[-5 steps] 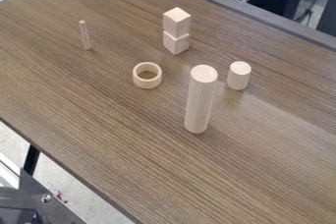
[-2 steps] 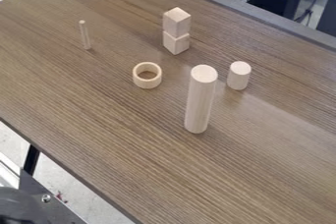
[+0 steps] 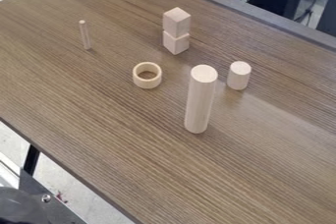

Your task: Put the cube on top of the other cube

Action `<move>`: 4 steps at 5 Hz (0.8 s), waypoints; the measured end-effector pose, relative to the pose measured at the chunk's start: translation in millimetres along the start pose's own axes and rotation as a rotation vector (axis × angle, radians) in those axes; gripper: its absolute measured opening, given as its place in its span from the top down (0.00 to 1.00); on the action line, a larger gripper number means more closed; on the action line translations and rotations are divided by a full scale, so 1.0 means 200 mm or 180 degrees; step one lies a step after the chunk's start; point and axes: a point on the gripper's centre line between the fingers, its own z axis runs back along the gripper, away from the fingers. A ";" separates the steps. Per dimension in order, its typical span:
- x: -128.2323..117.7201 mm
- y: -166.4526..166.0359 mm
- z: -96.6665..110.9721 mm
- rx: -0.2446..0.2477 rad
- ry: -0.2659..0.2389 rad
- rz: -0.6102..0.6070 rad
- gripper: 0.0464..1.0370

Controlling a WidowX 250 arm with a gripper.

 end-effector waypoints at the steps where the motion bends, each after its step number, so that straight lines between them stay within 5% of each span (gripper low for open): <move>1: 0.01 -0.01 -0.06 -0.0033 0.0054 -0.0024 0.51; 4: 0.06 -0.03 -0.22 -0.0116 0.0214 -0.0092 0.51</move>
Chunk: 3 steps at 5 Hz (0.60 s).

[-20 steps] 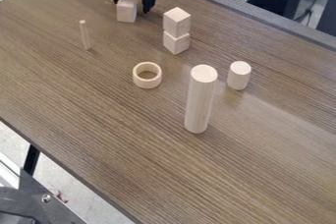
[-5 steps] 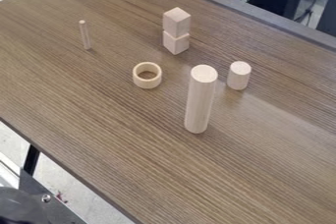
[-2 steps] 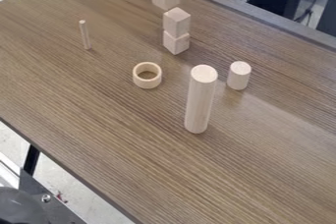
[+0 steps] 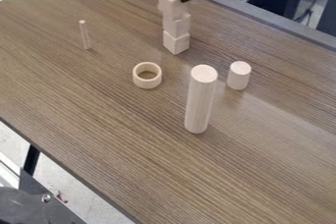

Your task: Put the cube on top of the other cube

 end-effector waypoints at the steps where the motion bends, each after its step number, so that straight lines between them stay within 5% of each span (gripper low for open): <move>1: 0.02 -0.01 0.00 0.0028 -0.0028 -0.0029 0.51; 3: 0.04 -0.01 -0.02 0.0033 -0.0035 -0.0006 0.45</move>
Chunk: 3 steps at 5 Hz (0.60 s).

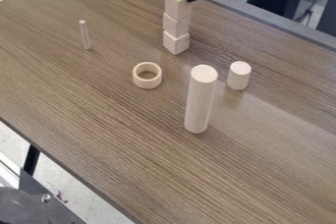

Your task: Put the cube on top of the other cube

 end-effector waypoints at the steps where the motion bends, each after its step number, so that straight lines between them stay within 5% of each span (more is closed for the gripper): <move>1: 0.00 0.01 0.00 0.0032 -0.0013 0.0057 0.17; 2: -0.02 0.00 -0.02 0.0027 0.0061 0.0065 0.03; 3: -0.03 -0.03 0.00 -0.0061 0.0033 0.0081 0.04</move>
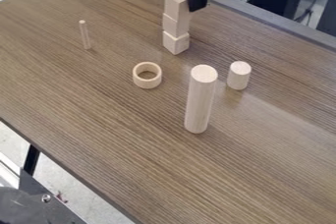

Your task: Put the cube on top of the other cube

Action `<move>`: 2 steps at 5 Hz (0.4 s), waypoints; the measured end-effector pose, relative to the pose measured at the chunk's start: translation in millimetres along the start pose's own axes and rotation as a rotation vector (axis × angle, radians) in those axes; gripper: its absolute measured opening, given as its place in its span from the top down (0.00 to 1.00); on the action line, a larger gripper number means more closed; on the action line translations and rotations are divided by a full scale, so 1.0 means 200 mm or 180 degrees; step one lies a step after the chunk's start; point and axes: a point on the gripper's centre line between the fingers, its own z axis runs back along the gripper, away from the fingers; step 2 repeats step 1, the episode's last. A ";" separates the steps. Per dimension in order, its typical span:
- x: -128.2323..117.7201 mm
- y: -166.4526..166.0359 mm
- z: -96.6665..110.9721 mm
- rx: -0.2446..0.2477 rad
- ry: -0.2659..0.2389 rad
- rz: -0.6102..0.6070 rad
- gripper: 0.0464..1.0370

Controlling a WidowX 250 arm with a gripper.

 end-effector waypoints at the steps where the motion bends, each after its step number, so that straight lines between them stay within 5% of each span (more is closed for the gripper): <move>1: -0.01 -0.03 0.21 -0.0150 -0.0346 0.0022 0.04; 2: -0.01 -0.03 0.21 -0.0150 -0.0346 0.0022 0.04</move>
